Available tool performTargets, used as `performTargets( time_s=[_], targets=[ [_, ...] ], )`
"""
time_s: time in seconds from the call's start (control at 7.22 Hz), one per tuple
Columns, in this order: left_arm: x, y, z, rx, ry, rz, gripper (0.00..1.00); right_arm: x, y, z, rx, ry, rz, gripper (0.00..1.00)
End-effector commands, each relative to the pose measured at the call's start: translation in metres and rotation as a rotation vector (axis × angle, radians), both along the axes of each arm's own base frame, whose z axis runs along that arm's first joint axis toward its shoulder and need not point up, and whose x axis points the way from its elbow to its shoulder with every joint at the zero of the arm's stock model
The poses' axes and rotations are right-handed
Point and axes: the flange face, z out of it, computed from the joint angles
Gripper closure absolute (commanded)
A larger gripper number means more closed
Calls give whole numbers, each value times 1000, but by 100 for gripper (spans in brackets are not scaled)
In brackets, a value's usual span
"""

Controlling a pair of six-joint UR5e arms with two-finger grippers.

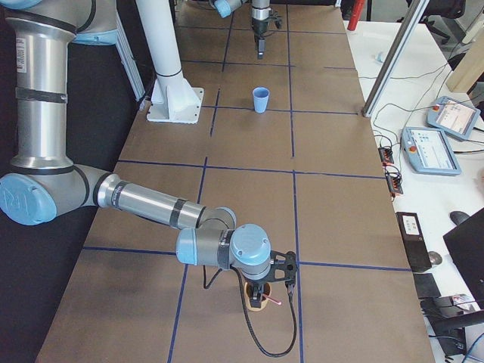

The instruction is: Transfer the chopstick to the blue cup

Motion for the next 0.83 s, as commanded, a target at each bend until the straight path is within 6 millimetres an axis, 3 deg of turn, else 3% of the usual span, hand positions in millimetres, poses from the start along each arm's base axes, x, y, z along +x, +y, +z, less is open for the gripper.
performTargets(
  time_s=[0.0,0.28,0.55,0.69],
  targets=[
    [0,1,-3,2,6,1,0,4,-22,16,-22,8,4,0],
    [1,1,-2,-5,5,-2,0,5,-27,15,-23,10,6,4],
    [1,1,-2,-5,6,-1,0,9,-37,7,-8,16,14,25],
    [1,1,-2,-6,5,-1,0,12,-42,4,-9,41,23,29]
  ],
)
